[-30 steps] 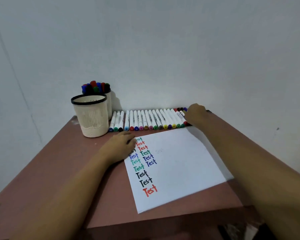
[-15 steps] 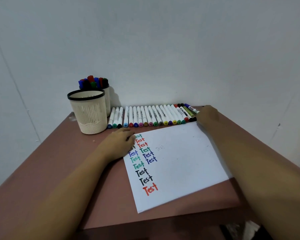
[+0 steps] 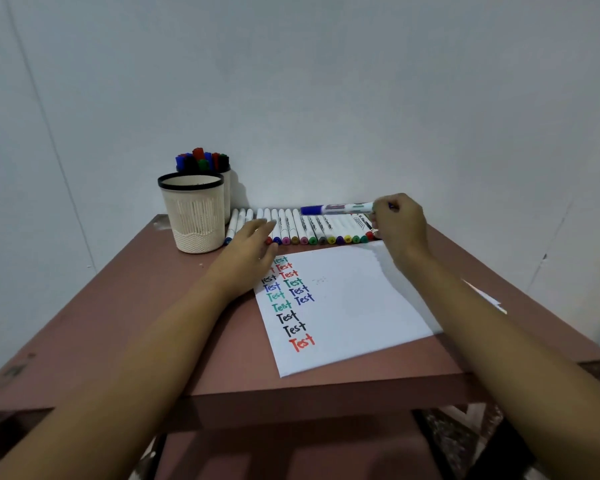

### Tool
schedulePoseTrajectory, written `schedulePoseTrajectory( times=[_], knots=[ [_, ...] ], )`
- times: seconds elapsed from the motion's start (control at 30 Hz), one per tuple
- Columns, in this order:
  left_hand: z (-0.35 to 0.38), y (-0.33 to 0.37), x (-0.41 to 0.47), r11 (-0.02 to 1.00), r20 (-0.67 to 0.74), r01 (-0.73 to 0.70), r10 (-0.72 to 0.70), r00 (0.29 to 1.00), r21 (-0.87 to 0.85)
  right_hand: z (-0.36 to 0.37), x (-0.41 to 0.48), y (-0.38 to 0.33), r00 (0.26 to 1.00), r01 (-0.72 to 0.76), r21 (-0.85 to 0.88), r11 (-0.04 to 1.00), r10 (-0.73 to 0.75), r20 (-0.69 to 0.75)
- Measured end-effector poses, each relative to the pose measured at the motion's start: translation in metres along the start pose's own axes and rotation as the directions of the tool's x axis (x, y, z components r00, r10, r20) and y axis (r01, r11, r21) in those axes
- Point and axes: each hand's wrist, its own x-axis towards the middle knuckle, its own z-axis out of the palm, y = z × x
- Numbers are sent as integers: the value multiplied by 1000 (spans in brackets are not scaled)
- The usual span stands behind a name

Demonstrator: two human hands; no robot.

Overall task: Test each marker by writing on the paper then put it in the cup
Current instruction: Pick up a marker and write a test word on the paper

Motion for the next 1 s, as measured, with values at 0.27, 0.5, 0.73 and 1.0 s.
schedulePoseTrajectory(
  times=[0.27,0.5,0.73,1.0],
  knots=[
    [-3,13,-8,939,5,-232,238,971,253,24,-54,-2,959,-237,317,918,168,230],
    [0,25,-11,936,-116,-187,230,966,298,28,-63,-2,768,-500,427,754,157,621],
    [1,26,-10,948,17,-256,257,966,190,34,-61,8,818,-401,358,843,154,554],
    [2,27,-12,962,76,-175,163,984,208,38,-61,8,823,-347,346,871,107,557]
  ],
)
